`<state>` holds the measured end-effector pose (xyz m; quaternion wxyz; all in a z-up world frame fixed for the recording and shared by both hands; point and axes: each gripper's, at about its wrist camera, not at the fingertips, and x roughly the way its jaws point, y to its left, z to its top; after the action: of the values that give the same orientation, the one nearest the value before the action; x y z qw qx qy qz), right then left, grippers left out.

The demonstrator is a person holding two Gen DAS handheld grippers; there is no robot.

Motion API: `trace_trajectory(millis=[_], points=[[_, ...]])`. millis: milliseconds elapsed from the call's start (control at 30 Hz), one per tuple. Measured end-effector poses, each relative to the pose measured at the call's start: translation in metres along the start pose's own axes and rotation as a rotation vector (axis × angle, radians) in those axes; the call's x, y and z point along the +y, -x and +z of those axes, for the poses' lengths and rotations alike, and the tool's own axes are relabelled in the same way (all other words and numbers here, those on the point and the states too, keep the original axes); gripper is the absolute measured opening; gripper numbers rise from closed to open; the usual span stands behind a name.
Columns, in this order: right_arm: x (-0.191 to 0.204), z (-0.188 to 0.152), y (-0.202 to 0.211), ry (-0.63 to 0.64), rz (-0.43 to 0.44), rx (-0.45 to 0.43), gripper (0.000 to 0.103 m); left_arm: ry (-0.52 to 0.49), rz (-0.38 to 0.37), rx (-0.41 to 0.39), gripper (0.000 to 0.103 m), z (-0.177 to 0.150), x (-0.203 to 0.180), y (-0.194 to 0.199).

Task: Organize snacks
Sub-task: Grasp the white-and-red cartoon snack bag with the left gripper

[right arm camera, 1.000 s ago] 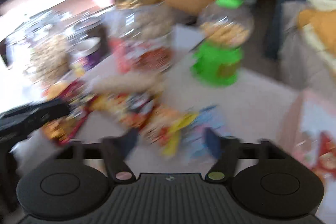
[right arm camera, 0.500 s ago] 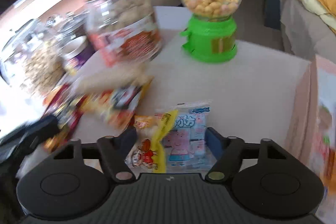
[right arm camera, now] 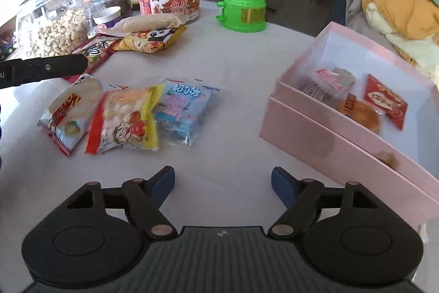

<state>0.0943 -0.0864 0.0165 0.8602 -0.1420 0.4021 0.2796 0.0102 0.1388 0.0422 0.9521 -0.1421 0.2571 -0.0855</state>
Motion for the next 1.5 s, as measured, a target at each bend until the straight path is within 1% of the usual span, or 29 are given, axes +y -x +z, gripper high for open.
trace_trajectory(millis=[100,167,233,300,367,433,500,533,567,600,633,667,700,733,933,1100,1200,1333,1433,1500], points=[[-0.005,-0.007,0.003,-0.021,0.024,-0.029,0.081,-0.055,-0.005,0.037,0.042,0.006,-0.009,-0.02],[-0.007,-0.013,0.002,-0.055,0.049,-0.037,0.082,-0.089,0.004,0.089,0.042,0.007,-0.011,-0.034],[-0.008,-0.022,0.005,-0.066,0.049,-0.058,0.082,-0.144,0.003,0.132,0.042,0.005,-0.016,-0.037],[-0.01,-0.031,0.011,-0.058,0.035,-0.074,0.083,-0.257,0.007,0.147,0.042,-0.001,-0.03,-0.03],[-0.014,-0.041,0.016,-0.048,0.021,-0.088,0.087,-0.397,0.03,0.161,0.043,-0.009,-0.046,-0.025],[-0.019,-0.05,0.018,-0.054,0.011,-0.113,0.09,-0.524,0.067,0.199,0.044,-0.018,-0.062,-0.029],[-0.025,-0.052,0.02,-0.081,0.023,-0.126,0.09,-0.596,0.09,0.245,0.044,-0.026,-0.072,-0.036],[-0.026,-0.052,0.02,-0.086,0.025,-0.127,0.09,-0.623,0.09,0.249,0.045,-0.028,-0.076,-0.038],[-0.025,-0.052,0.02,-0.083,0.022,-0.129,0.09,-0.644,0.081,0.26,0.047,-0.028,-0.079,-0.039],[-0.024,-0.052,0.02,-0.077,0.015,-0.129,0.09,-0.651,0.065,0.287,0.049,-0.029,-0.08,-0.041],[-0.022,-0.053,0.019,-0.071,0.009,-0.129,0.09,-0.655,0.057,0.319,0.058,-0.03,-0.082,-0.045],[-0.021,-0.053,0.019,-0.066,0.003,-0.13,0.091,-0.674,0.053,0.335,0.065,-0.031,-0.086,-0.047],[-0.02,-0.053,0.02,-0.063,0.001,-0.131,0.091,-0.688,0.051,0.345,0.068,-0.033,-0.087,-0.048],[-0.02,-0.054,0.02,-0.064,0.001,-0.131,0.091,-0.696,0.054,0.351,0.069,-0.033,-0.089,-0.05],[-0.02,-0.055,0.02,-0.066,0.001,-0.134,0.091,-0.672,0.072,0.33,0.068,-0.028,-0.087,-0.05],[-0.02,-0.055,0.02,-0.064,-0.001,-0.133,0.091,-0.699,0.117,0.321,0.067,-0.022,-0.082,-0.052],[-0.019,-0.055,0.02,-0.063,-0.002,-0.133,0.091,-0.703,0.149,0.34,0.068,-0.02,-0.072,-0.057],[-0.019,-0.055,0.02,-0.063,-0.001,-0.133,0.092,-0.616,0.119,0.35,0.07,-0.01,-0.053,-0.066],[-0.019,-0.055,0.02,-0.063,-0.001,-0.133,0.092,-0.531,0.097,0.351,0.075,-0.002,-0.04,-0.074],[-0.019,-0.055,0.02,-0.063,0.0,-0.132,0.093,-0.45,0.068,0.364,0.078,0.002,-0.028,-0.081]])
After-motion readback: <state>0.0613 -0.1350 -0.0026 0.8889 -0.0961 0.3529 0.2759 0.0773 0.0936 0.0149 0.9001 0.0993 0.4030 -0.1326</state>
